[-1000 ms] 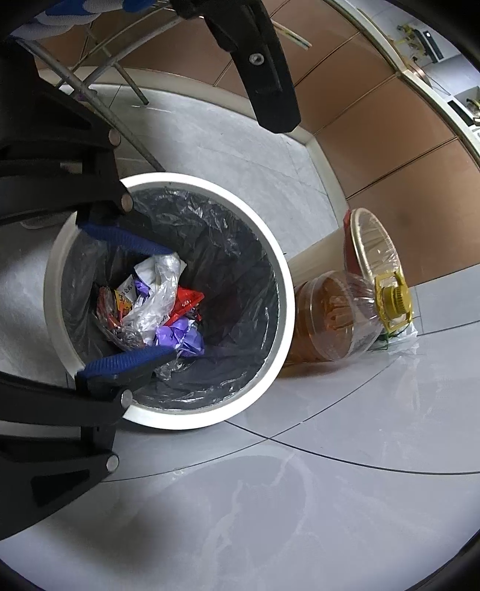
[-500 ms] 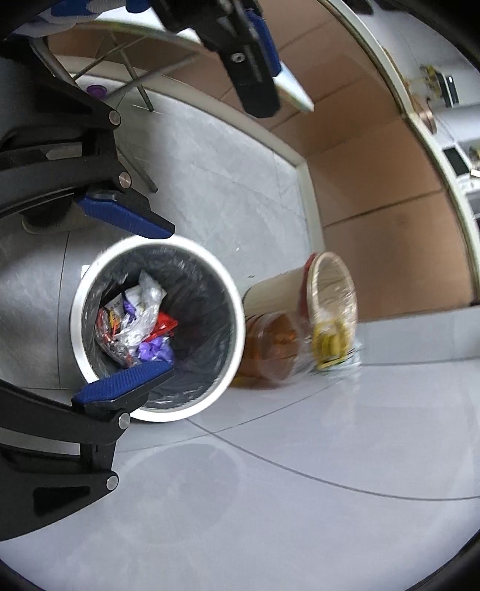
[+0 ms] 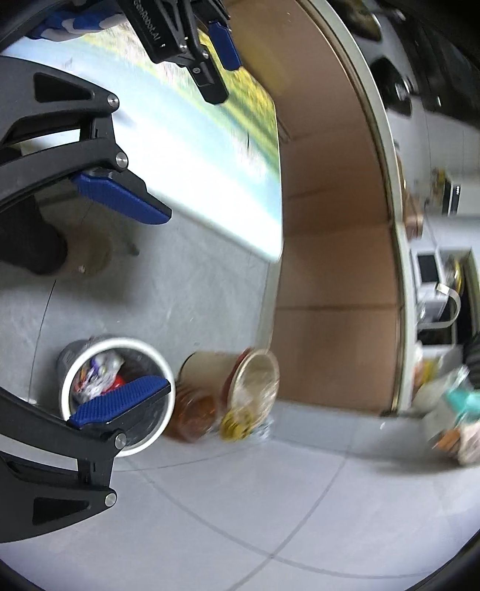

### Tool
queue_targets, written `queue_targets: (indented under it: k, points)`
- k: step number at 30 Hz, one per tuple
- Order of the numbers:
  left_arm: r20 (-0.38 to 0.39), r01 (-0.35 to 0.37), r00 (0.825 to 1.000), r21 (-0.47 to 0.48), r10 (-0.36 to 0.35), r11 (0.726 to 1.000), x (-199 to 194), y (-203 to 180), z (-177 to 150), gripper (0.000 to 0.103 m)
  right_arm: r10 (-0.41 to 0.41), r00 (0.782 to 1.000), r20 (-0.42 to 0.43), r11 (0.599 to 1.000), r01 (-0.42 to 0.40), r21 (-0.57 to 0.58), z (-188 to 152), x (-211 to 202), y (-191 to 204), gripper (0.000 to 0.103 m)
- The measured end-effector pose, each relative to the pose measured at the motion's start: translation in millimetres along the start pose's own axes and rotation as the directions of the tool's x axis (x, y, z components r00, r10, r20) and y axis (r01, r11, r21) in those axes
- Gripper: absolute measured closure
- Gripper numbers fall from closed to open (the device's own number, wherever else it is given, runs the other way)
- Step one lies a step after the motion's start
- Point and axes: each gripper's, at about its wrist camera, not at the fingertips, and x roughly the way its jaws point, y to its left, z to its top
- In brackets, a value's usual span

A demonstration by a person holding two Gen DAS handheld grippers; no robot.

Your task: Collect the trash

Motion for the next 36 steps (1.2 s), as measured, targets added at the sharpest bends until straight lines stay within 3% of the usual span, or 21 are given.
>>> queue_targets:
  k: [8,15,25,31,36]
  points:
    - [0.027,-0.212,0.976,-0.114,0.216,0.971,-66,93,-32,0.026,0.055,0.992,0.110,0.992,-0.042,-0.116,15,-56,84,0.013]
    - [0.067,-0.321,0.939,-0.183,0.338,0.929,-126,128,-48,0.019,0.120,0.978,0.168,0.976,-0.085,-0.202,14,-93,130,0.011]
    - [0.152,-0.363,0.902,-0.240,0.404,0.900,-180,141,-48,0.017,0.164,0.955,0.245,0.960,-0.097,-0.264,7,-133,154,0.008]
    - [0.187,-0.352,0.898,-0.241,0.399,0.904,-194,135,-44,0.016,0.159,0.943,0.293,0.962,-0.081,-0.260,7,-153,154,0.005]
    - [0.222,-0.332,0.897,-0.236,0.383,0.913,-206,124,-41,0.010,0.154,0.935,0.321,0.964,-0.072,-0.256,6,-165,152,0.003]
